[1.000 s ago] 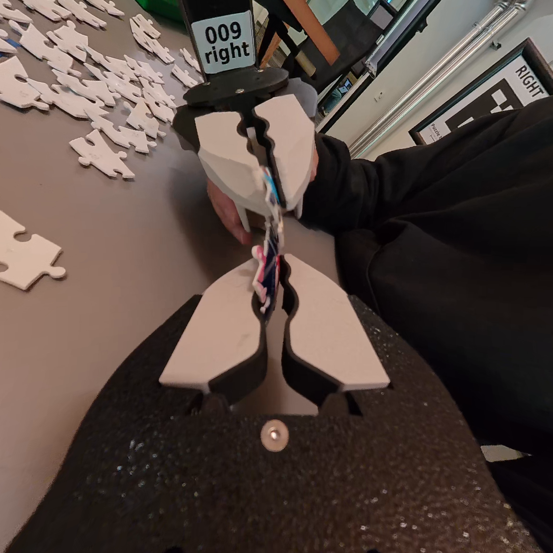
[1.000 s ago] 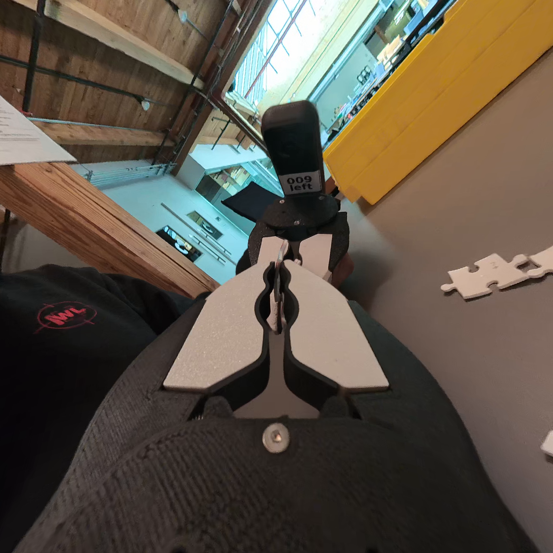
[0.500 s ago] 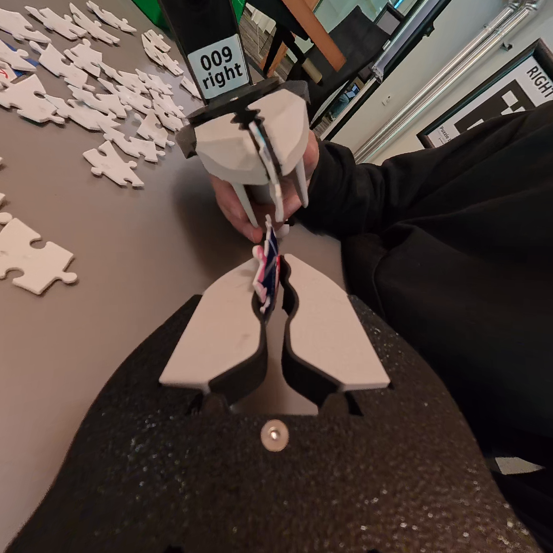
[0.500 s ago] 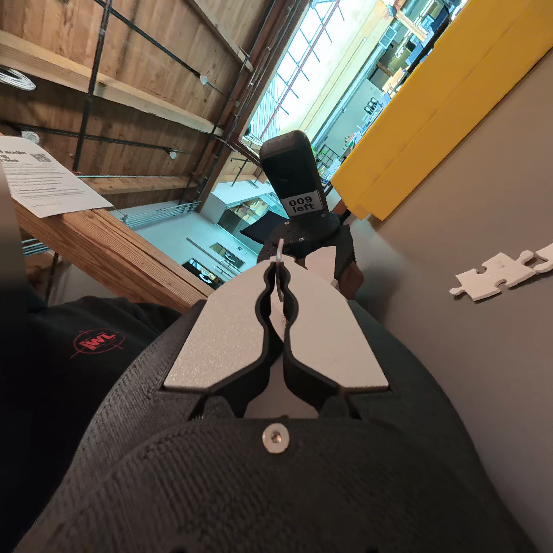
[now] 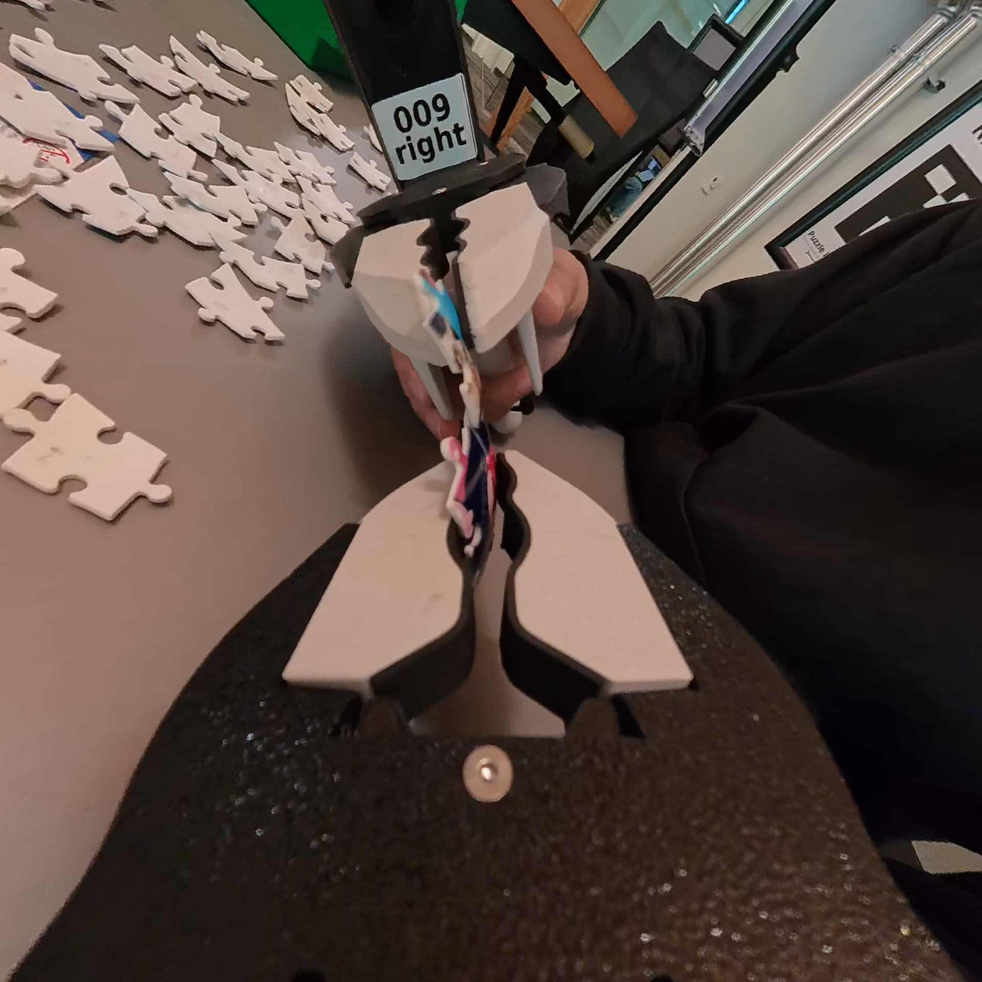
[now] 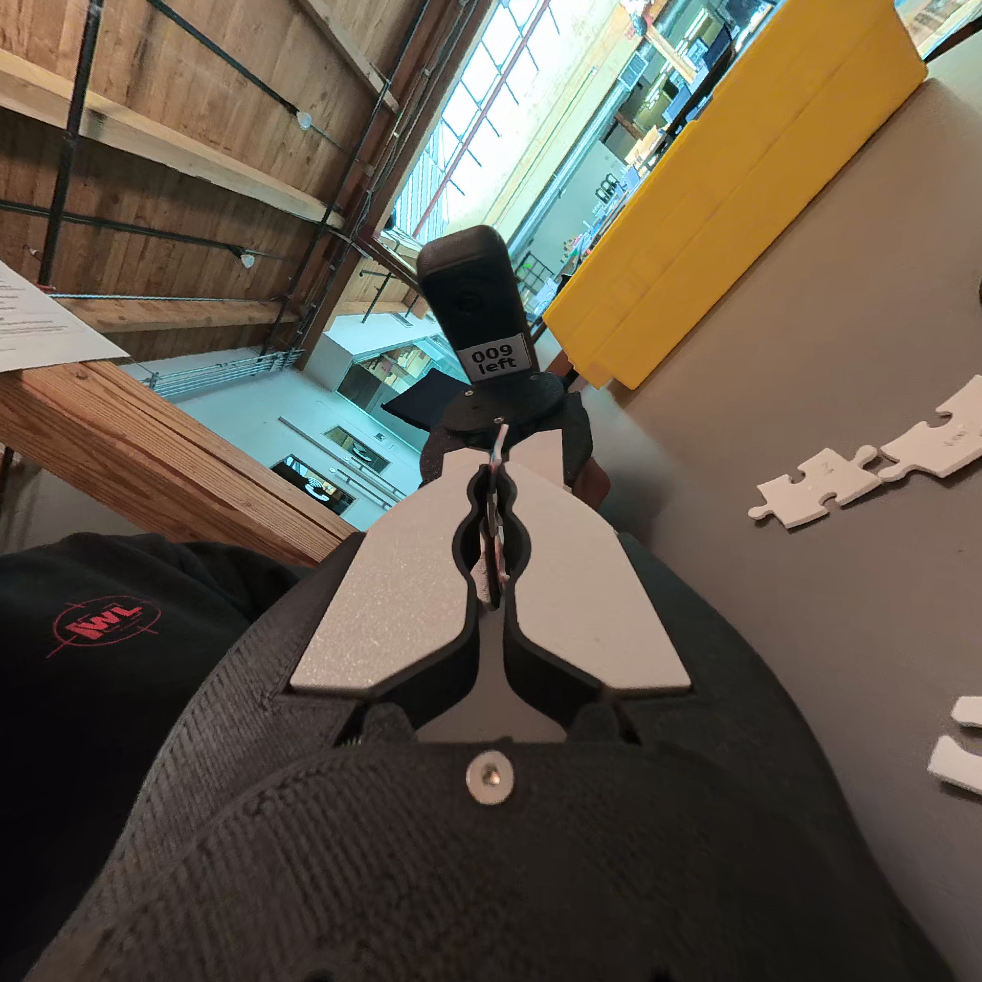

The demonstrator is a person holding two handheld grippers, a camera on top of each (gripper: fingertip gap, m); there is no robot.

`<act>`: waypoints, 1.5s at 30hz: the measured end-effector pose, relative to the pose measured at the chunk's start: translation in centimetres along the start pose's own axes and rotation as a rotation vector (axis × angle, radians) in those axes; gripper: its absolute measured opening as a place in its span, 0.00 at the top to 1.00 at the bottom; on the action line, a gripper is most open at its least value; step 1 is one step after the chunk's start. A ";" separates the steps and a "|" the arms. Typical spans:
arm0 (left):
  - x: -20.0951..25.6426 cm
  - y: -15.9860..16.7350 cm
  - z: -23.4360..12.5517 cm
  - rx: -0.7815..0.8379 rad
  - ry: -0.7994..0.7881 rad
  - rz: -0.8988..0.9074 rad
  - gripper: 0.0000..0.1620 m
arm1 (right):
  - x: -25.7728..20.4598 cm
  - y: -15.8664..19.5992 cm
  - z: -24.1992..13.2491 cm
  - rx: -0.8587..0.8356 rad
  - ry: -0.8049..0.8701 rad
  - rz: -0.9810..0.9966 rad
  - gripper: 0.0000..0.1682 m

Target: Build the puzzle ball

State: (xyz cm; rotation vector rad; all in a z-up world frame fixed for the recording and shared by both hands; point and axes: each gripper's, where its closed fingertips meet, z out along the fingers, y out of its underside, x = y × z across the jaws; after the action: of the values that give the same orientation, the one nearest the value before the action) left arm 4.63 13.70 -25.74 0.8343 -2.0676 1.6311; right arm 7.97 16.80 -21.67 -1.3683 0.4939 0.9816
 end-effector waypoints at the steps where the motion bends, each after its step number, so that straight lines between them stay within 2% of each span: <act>1: 0.1 0.0 0.0 0.000 0.001 0.007 0.98 | 0.0 0.0 0.0 -0.001 -0.003 0.008 0.98; 15: 0.9 -1.1 0.0 0.073 0.066 0.010 0.96 | -0.7 -0.7 -0.3 0.062 -0.051 0.025 0.99; 26: 0.4 -2.4 -0.5 0.156 0.042 -0.025 0.89 | -0.6 -0.6 -0.3 0.056 -0.029 -0.011 0.99; 30: -0.1 -2.5 -0.6 0.168 0.014 -0.021 0.98 | -0.8 -0.6 -0.1 0.065 -0.038 -0.010 0.99; 45: 0.1 -3.3 -0.7 0.215 -0.029 0.091 0.99 | -1.2 -1.3 -0.3 0.133 -0.061 -0.021 0.98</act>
State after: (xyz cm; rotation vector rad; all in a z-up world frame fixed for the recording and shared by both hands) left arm 6.70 13.87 -23.00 0.8473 -2.0005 1.9281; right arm 8.49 16.28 -20.05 -1.2194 0.4889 0.9535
